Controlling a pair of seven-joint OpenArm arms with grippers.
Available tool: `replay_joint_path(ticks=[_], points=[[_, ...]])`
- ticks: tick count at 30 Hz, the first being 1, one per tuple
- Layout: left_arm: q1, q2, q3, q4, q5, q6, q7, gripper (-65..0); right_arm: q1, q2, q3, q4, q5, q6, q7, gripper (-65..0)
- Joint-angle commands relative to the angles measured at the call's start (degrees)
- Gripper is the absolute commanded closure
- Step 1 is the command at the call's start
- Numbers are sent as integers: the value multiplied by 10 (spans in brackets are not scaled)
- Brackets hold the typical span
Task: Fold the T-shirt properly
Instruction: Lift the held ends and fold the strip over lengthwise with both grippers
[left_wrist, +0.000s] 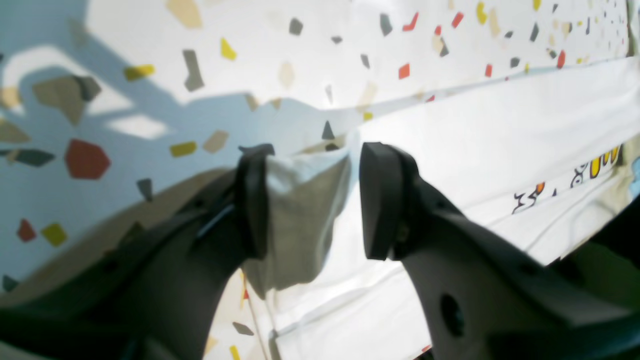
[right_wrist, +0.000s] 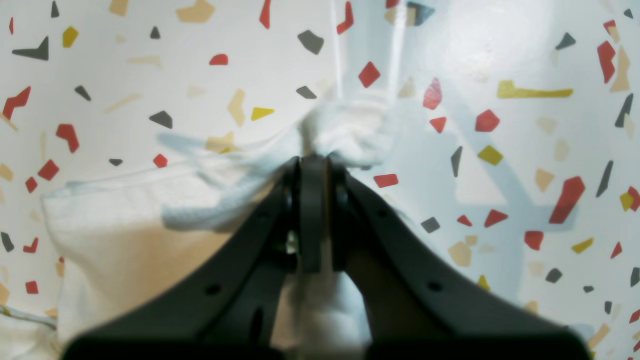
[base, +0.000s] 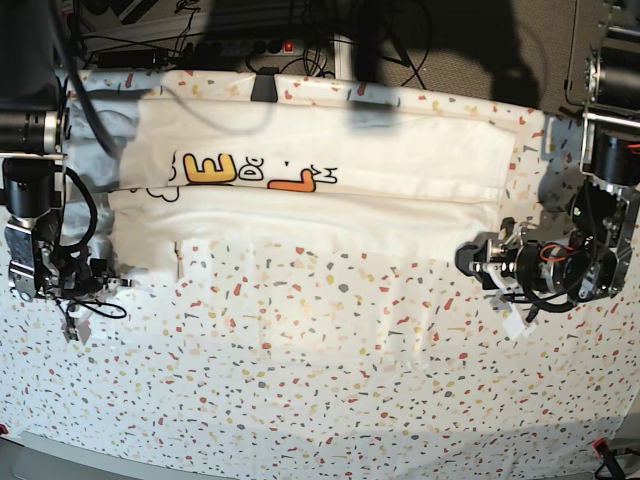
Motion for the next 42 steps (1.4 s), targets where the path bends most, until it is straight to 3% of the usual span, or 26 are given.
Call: replay_joint_path(ticks=[1, 8, 15, 24, 30, 36, 42], points=[[-19, -7, -4, 11, -12, -5, -5, -268, 15, 8, 1, 4, -3, 2, -2, 0], [-19, -7, -4, 13, 6, -5, -11, -236, 15, 8, 1, 4, -3, 2, -2, 0], [-26, -7, -4, 13, 14, -6, -15, 0, 15, 8, 1, 4, -3, 2, -2, 0], [-28, -7, -4, 16, -3, -33, -8, 0, 15, 10, 1, 10, -3, 3, 15, 0], [-19, -20, -4, 44, -29, -45, 0, 0, 12, 30, 1, 61, 2, 70, 8, 0], [26, -27, -4, 142, -22, -46, 4, 0, -26, 60, 1, 106, 37, 112, 2, 0], [91, -27, -4, 251, 14, -29, 6, 0, -104, 89, 1, 216, 81, 124, -12, 0]])
